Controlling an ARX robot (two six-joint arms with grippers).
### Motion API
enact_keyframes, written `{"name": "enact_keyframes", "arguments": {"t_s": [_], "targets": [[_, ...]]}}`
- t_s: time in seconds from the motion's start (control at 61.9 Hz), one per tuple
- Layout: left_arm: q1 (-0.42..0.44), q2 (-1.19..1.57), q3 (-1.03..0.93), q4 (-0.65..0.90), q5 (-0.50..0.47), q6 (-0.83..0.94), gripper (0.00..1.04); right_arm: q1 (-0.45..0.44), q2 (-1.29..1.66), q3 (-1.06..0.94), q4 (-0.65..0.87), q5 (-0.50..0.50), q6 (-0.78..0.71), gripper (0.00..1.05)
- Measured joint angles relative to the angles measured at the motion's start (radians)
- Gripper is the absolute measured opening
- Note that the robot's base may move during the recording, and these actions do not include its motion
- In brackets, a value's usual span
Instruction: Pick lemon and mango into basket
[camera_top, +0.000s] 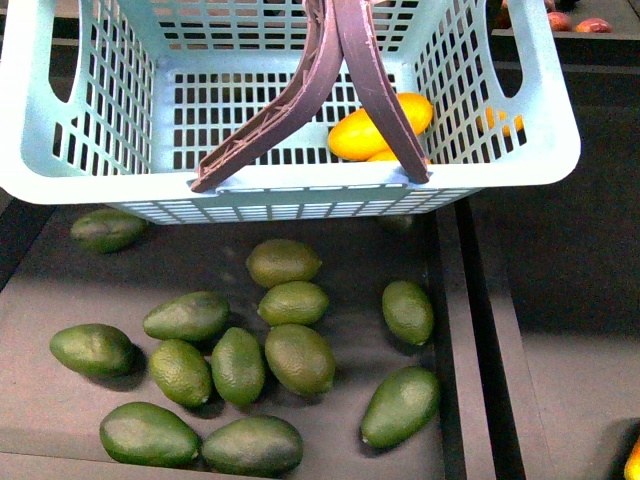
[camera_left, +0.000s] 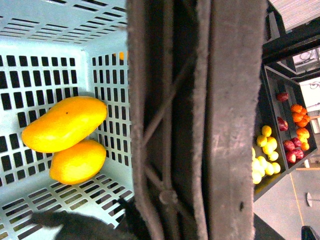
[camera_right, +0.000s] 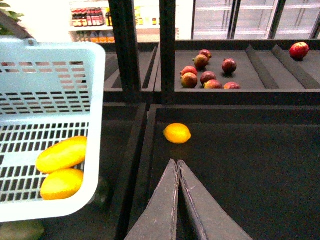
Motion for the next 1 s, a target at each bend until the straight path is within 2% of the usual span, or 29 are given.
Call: {"name": "enact_keyframes", "arguments": {"t_s": [0.113,0.242,0.76,1.002], "targets": [[0.000,0.000,0.000,0.000,0.001,-0.001,0.14,0.000,-0.066,-0.022,-0.043,0.000,0.000,0.02],[0.000,0.000,0.000,0.000,0.001,-0.001,0.14,-0.001,-0.091,-0.069,-0.019,0.000,0.000,0.02],[0.000,0.000,0.000,0.000,0.001,0.000,0.14,-0.001,-0.446,-0.073,-0.343,0.000,0.000,0.02],[0.000,0.000,0.000,0.000,0.000,0.000,0.14,-0.001,-0.545,-0.073,-0.440,0.000,0.000,0.02]]}}
